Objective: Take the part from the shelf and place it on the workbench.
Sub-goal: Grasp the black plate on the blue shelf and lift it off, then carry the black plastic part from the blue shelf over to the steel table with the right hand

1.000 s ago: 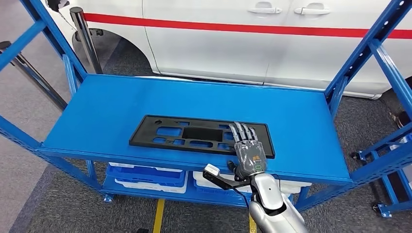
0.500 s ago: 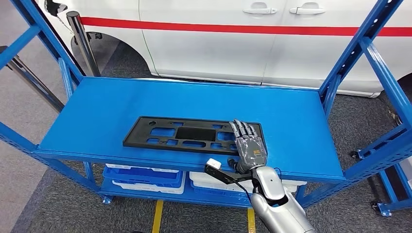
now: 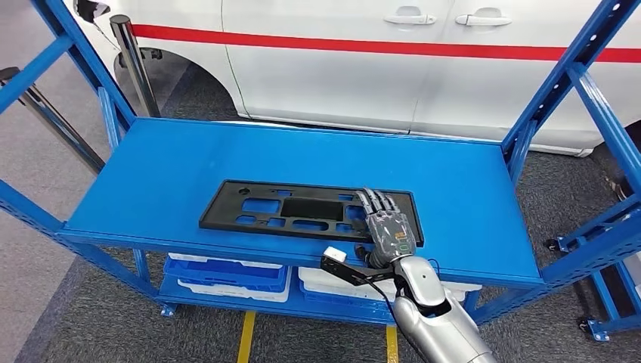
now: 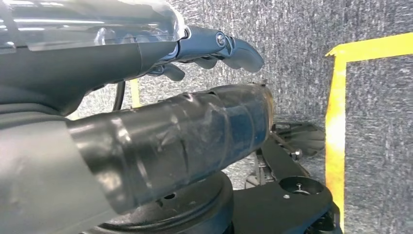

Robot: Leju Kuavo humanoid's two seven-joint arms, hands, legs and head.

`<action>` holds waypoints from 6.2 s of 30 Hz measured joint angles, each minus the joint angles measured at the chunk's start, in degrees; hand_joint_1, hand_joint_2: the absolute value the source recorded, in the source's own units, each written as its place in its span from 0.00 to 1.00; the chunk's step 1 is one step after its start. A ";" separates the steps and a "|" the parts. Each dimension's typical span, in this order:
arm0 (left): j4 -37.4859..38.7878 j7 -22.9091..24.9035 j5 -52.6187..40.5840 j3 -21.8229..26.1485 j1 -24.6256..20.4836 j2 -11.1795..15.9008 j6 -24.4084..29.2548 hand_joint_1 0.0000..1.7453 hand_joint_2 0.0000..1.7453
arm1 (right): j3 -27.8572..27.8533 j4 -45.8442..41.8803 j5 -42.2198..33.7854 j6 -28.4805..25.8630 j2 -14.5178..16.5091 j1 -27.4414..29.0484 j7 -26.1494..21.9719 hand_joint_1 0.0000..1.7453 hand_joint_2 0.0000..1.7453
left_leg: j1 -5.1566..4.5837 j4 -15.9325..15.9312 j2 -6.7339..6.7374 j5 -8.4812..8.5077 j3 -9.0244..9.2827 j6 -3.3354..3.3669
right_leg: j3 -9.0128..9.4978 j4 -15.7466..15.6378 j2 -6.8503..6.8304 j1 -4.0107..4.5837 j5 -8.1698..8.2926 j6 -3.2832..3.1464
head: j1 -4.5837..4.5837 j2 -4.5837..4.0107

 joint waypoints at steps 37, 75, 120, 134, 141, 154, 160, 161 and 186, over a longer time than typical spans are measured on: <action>0.00 -1.48 -1.80 3.92 0.42 1.35 3.93 0.00 1.00 | 1.55 -1.56 -0.85 -3.32 -3.10 0.73 0.69 0.97 1.00 | 0.29 5.90 0.35 -4.72 -1.81 -1.68 | 0.69 -1.73 -0.40 0.34 0.76 -2.22 | -0.11 0.02; 0.01 2.26 -4.52 4.67 0.33 0.70 2.81 0.00 1.00 | -2.92 -8.60 22.24 -21.39 -0.25 11.28 8.00 0.97 1.00 | 0.04 11.18 0.28 -3.95 -2.41 -1.52 | -2.65 -0.16 -0.35 0.74 1.74 -2.67 | -0.14 0.01; 0.00 3.44 -11.19 5.63 -1.80 0.07 -0.87 0.00 1.00 | 0.37 -5.25 -61.54 28.00 5.79 17.20 -24.45 0.97 1.00 | -0.57 -1.14 1.14 1.67 -1.06 1.10 | -6.32 16.24 -0.21 0.13 -5.46 0.19 | -0.04 0.01; 0.02 3.91 -11.85 5.63 -1.80 0.07 -1.29 0.00 1.00 | 1.56 -6.72 -64.55 29.99 5.69 17.63 -25.03 0.97 1.00 | 0.17 13.59 0.71 -7.10 -8.84 -2.64 | 0.39 -0.92 -0.51 0.51 -0.27 -3.11 | -0.23 0.00; 0.00 3.93 -12.05 5.63 -2.31 0.18 -1.71 0.00 1.00 | 1.65 -7.85 -64.92 30.17 5.65 18.15 -25.03 0.97 1.00 | -0.18 0.57 0.45 -4.64 6.36 -1.78 | -4.96 0.21 -0.71 0.69 4.18 -1.90 | -0.20 0.00; 0.04 3.93 -12.69 5.63 -2.43 0.24 -1.90 0.00 1.00 | 2.73 -9.37 -61.78 28.22 3.81 18.46 -25.13 0.97 1.00 | -0.38 -0.48 1.15 1.75 -2.07 0.45 | -3.70 13.18 -0.36 0.13 -2.29 0.19 | -0.16 0.01; 0.04 3.92 -13.11 5.68 -2.22 0.26 -2.22 0.00 1.00 | 3.93 -11.50 -58.27 26.17 3.03 18.34 -25.92 0.97 1.00 | -0.33 1.19 1.02 3.99 -5.17 -1.35 | 4.77 -1.01 -0.26 0.75 -4.65 -1.27 | -0.16 -0.01; 0.04 3.93 -13.19 5.71 -2.13 0.27 -2.29 0.00 1.00 | 4.23 -11.68 -57.89 25.98 2.89 18.33 -25.93 0.97 1.00 | -0.23 1.67 0.90 3.20 -5.58 -1.68 | 4.27 -1.13 -0.35 0.68 -4.04 -1.77 | -0.19 -0.01; 0.07 4.43 -14.68 6.04 -2.46 0.10 -2.05 0.00 1.00 | 7.46 -14.45 -55.39 23.48 0.33 18.33 -26.71 0.97 1.00 | -0.49 0.01 0.96 -0.55 -0.86 0.79 | -0.89 6.95 -0.25 0.78 -1.64 -0.57 | -0.23 0.01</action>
